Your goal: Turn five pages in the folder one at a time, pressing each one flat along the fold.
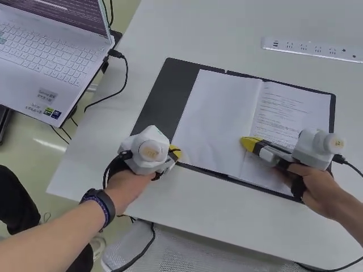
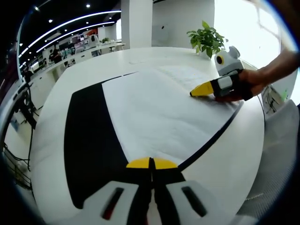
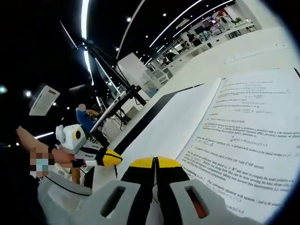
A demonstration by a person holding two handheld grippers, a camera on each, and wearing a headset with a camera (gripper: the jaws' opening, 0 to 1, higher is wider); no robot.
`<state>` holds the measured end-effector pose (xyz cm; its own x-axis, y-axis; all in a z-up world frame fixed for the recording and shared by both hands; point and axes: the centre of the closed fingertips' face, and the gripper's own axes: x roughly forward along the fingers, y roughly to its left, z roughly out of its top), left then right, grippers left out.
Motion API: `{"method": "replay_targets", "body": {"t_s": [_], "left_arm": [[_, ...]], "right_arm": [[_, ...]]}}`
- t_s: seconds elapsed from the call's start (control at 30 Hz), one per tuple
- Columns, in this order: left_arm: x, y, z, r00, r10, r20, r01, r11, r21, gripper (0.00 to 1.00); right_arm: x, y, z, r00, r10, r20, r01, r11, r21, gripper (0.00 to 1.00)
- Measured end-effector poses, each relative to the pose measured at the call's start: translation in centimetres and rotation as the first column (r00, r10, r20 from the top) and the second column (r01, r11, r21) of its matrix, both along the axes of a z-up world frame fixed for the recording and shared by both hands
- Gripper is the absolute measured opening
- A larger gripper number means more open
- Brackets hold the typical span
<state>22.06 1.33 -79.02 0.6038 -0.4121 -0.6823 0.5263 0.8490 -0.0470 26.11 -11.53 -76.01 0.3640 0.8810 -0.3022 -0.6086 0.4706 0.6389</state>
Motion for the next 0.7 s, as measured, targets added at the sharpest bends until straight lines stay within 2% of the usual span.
{"method": "replay_targets", "body": {"t_s": [0.3, 0.53, 0.7], "left_arm": [[0.0, 0.0, 0.0, 1.0, 0.0, 0.003, 0.0, 1.0, -0.006, 0.0], [-0.1, 0.0, 0.0, 1.0, -0.006, 0.002, 0.006, 1.0, -0.002, 0.0], [-0.1, 0.0, 0.0, 1.0, -0.01, 0.003, 0.01, 1.0, -0.002, 0.0]], "right_arm": [[-2.6, 0.4, -0.2, 0.999, 0.038, -0.025, -0.038, 0.999, 0.005, 0.0], [-4.8, 0.3, -0.2, 0.997, 0.052, -0.052, -0.051, 0.998, 0.033, 0.0], [-6.0, 0.4, -0.3, 0.995, 0.08, -0.055, -0.079, 0.997, 0.026, 0.0]]}}
